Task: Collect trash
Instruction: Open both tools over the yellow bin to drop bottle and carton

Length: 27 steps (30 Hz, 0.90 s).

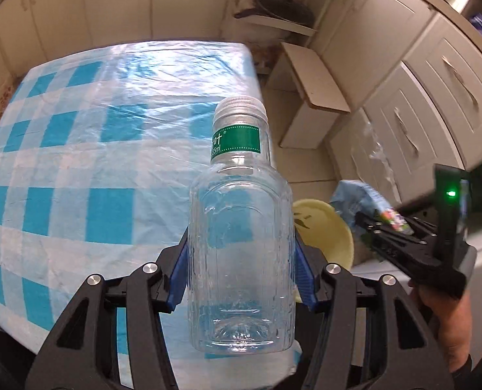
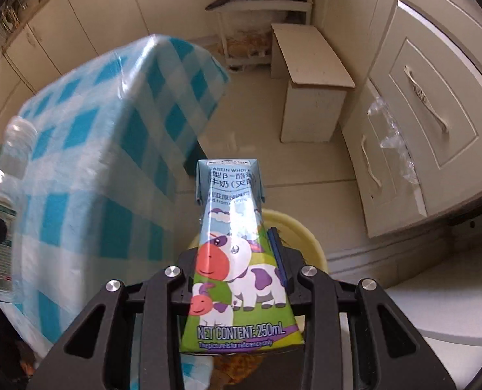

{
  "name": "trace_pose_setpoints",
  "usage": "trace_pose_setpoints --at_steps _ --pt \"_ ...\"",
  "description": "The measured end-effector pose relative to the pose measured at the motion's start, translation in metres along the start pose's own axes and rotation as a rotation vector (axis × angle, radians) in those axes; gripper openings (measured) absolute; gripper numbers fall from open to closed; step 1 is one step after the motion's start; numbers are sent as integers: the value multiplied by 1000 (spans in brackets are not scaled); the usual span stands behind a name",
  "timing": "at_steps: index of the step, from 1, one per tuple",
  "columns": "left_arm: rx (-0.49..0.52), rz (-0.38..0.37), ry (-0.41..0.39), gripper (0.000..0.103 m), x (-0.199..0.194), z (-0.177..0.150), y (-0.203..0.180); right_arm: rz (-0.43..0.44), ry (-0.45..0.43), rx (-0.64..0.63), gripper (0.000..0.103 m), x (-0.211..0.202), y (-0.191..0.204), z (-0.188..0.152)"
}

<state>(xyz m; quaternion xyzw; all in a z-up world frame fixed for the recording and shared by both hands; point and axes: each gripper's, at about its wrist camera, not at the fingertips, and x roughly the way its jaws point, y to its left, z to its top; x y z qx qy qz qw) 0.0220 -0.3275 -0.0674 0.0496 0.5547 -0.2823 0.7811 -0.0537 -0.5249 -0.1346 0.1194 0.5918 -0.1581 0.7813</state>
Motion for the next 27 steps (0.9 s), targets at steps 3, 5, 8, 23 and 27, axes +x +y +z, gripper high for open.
trace_pose_setpoints --at_steps 3,5,8,23,27 --pt "58 -28 31 52 10 -12 -39 -39 97 -18 42 22 -8 -16" --pt "94 -37 47 52 17 -18 -62 -60 99 4 52 24 -16 -17" --pt "129 -40 70 52 29 -23 -89 -54 16 110 60 5 -35 -10" --pt "201 -22 222 69 120 -28 -150 74 -492 479 74 -106 -102 -8" --pt "202 -32 208 74 117 -31 -151 79 -507 498 74 -110 -105 -7"
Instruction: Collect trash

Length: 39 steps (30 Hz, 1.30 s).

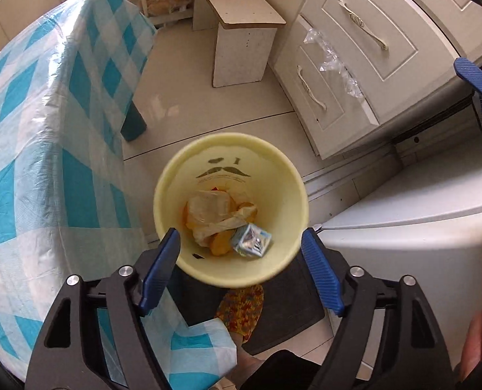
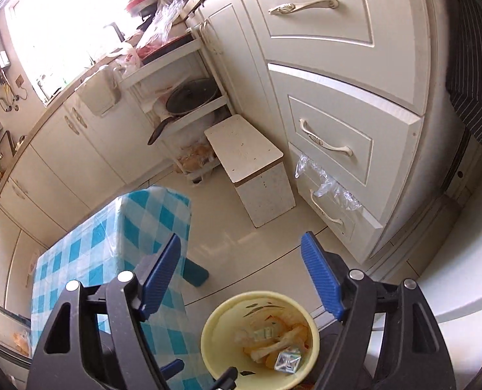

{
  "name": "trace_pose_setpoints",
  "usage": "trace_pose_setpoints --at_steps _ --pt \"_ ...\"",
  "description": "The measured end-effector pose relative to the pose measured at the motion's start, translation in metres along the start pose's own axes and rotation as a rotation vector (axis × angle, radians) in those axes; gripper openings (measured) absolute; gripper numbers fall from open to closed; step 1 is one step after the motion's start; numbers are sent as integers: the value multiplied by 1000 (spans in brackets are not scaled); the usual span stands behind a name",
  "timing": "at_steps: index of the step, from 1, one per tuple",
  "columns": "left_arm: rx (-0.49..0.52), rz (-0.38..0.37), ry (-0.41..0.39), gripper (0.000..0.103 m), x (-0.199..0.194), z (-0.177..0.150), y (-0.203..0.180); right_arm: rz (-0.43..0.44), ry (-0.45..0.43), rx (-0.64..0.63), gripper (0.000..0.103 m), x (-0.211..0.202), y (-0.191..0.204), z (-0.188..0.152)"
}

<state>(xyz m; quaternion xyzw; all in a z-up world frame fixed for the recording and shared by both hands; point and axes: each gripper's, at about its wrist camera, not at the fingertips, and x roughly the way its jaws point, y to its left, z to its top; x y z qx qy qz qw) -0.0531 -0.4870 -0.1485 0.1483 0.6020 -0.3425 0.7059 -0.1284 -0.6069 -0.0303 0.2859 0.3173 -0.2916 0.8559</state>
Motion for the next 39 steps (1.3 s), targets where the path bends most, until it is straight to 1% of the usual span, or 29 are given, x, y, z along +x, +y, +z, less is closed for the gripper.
trace_pose_setpoints --at_steps 4,7,10,12,18,23,26,28,33,37,39 --pt "4 33 -53 75 -20 -6 6 2 -38 -27 74 -13 6 0" --pt "2 77 -136 78 -51 -19 14 -13 -79 -53 76 -30 12 -6" --pt "7 128 -231 82 -88 -36 26 -6 -126 -74 79 -58 19 -16" --pt "7 157 -287 83 -111 -49 34 -17 -183 -89 86 -82 24 -29" --pt "-8 203 -422 86 -171 -88 61 5 -325 -122 90 -139 43 -76" --pt "-14 227 -519 90 -214 -123 82 13 -399 -174 91 -181 71 -117" --pt "-14 240 -578 95 -237 -143 95 25 -441 -194 93 -208 87 -138" --pt "-12 251 -612 95 -249 -155 102 7 -447 -228 94 -221 99 -149" --pt "-5 244 -651 95 -276 -185 119 5 -401 -261 94 -241 116 -167" --pt "17 233 -651 95 -288 -210 126 7 -373 -270 95 -253 125 -181" --pt "23 225 -643 95 -292 -221 130 -20 -368 -282 96 -260 129 -190"
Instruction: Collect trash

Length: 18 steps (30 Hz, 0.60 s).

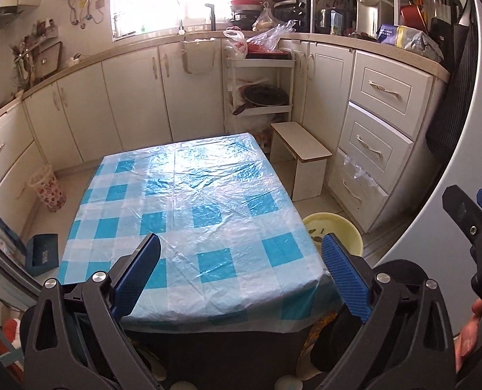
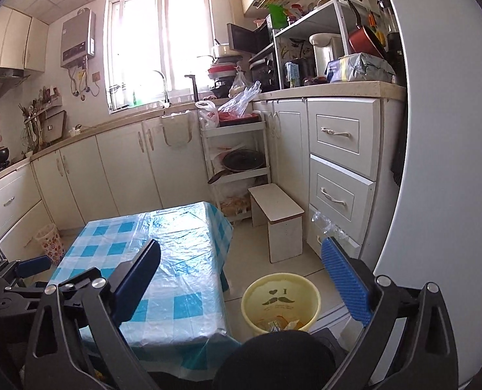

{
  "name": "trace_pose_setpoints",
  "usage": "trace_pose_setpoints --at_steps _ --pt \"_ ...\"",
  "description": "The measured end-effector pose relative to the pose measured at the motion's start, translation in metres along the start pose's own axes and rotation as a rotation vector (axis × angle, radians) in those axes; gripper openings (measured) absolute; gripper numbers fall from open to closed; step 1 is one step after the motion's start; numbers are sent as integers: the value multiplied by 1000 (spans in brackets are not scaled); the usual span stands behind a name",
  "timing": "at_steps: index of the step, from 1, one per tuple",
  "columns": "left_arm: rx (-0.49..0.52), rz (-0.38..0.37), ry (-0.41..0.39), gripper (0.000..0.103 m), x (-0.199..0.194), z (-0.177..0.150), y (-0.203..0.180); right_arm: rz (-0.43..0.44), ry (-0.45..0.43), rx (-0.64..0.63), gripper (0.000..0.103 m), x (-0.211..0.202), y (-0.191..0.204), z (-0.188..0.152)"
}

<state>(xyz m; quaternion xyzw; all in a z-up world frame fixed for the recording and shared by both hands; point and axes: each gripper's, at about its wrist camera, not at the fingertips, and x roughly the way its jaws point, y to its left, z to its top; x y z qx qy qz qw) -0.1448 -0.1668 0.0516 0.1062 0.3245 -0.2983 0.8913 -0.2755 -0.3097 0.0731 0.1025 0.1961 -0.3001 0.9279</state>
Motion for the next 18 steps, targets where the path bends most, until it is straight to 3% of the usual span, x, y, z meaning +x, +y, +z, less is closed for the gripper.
trace_pose_setpoints --at_steps 7,18 --pt "29 -20 3 95 -26 -26 3 -97 61 -40 96 -18 10 -17" --pt "9 31 -9 95 -49 -36 10 -123 102 -48 96 -24 17 -19"
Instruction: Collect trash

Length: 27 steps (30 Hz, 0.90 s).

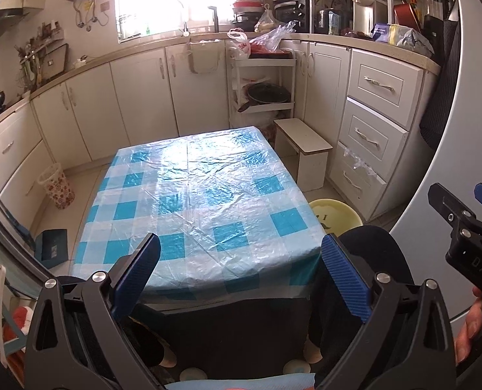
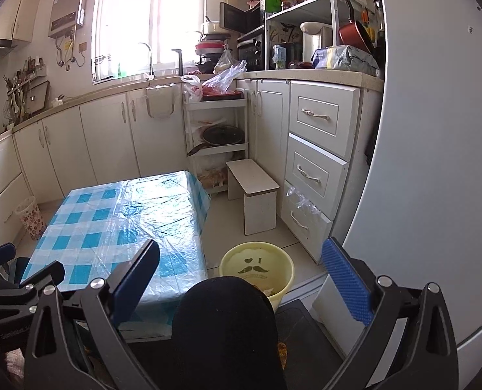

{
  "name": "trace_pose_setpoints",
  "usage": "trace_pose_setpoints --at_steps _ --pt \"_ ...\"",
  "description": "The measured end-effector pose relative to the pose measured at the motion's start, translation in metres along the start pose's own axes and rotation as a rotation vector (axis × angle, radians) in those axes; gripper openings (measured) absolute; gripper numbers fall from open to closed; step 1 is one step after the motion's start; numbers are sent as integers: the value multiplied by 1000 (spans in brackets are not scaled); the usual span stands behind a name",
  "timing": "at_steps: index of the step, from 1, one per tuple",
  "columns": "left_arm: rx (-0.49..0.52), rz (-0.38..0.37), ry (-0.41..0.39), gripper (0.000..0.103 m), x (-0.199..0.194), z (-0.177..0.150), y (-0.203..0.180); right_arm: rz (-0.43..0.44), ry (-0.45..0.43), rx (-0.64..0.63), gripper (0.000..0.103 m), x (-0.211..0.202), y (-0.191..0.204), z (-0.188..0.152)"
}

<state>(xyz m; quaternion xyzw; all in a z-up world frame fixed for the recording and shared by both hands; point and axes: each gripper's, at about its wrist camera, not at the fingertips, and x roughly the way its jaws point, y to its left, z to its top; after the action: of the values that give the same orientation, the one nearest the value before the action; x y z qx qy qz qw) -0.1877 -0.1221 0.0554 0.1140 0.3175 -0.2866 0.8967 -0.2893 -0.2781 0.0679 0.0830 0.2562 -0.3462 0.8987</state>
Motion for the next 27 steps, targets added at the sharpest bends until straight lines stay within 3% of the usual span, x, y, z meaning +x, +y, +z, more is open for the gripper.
trace_pose_setpoints --at_steps 27 --pt "-38 30 -34 95 -28 2 14 10 -7 -36 96 -15 13 2"
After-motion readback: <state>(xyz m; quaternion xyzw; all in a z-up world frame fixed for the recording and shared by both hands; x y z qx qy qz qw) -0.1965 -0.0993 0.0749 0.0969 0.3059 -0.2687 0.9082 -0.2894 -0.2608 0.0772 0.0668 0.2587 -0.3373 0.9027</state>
